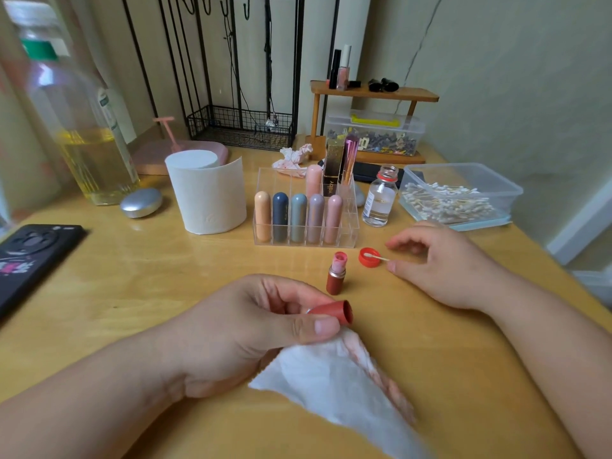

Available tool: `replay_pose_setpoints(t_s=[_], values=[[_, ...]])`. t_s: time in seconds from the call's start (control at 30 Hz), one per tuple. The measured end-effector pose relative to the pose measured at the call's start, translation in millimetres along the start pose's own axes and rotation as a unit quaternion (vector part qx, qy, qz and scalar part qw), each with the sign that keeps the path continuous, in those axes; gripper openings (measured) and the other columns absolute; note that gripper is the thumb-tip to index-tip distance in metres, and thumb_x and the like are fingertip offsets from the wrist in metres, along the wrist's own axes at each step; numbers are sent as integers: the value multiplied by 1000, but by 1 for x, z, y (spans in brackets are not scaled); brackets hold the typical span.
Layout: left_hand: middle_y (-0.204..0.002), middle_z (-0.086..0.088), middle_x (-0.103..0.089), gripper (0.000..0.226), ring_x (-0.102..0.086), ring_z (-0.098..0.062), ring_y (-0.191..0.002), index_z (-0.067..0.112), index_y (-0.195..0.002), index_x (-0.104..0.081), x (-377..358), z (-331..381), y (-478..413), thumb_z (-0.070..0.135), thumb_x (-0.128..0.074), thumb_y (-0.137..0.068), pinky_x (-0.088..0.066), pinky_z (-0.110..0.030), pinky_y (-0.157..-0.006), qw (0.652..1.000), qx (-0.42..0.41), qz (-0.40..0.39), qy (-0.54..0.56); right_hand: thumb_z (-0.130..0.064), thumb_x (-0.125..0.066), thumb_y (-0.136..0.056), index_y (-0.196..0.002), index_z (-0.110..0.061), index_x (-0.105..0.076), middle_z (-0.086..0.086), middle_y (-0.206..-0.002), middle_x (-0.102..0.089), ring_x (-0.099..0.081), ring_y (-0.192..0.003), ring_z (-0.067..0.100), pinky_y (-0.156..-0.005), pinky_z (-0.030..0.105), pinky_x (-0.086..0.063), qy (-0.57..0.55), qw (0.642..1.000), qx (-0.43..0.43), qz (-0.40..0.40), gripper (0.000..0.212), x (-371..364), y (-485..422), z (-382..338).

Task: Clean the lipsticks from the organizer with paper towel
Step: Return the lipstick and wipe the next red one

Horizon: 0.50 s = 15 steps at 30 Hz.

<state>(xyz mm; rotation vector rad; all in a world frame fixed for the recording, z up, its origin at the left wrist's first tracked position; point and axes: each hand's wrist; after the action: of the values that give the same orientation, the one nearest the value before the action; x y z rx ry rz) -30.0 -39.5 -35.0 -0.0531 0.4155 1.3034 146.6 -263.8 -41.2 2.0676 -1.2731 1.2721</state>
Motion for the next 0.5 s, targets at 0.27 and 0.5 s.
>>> replay_pose_setpoints(t_s=[0.27, 0.5], values=[[-87, -9, -74, 42, -65, -13, -66, 3, -98, -77, 10, -1, -1, 19, -91, -62, -54, -23, -61, 998, -64, -5, -1, -20, -75, -86, -74, -33, -69, -11, -66, -64, -56, -62, -4, -56, 11, -39, -28, 998, 29, 43, 19, 16, 9, -10], [-93, -11, -74, 24, -69, -20, -88, 7, -96, -78, 9, 2, 2, 2, -81, -73, -53, -23, -78, 982, -165, 37, -85, -35, -77, -80, -83, -15, -70, 6, -61, -62, -46, -48, 26, -45, 21, -37, -418, 882, 201, -86, 22, 38, 58, -58]])
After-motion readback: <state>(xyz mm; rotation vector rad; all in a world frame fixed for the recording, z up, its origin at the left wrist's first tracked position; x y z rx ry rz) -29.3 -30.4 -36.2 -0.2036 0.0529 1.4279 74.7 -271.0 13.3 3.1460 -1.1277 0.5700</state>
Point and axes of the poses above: each hand's wrist, its own y-axis away from the middle knuckle, its own x-axis out of the back of the hand, z = x × y
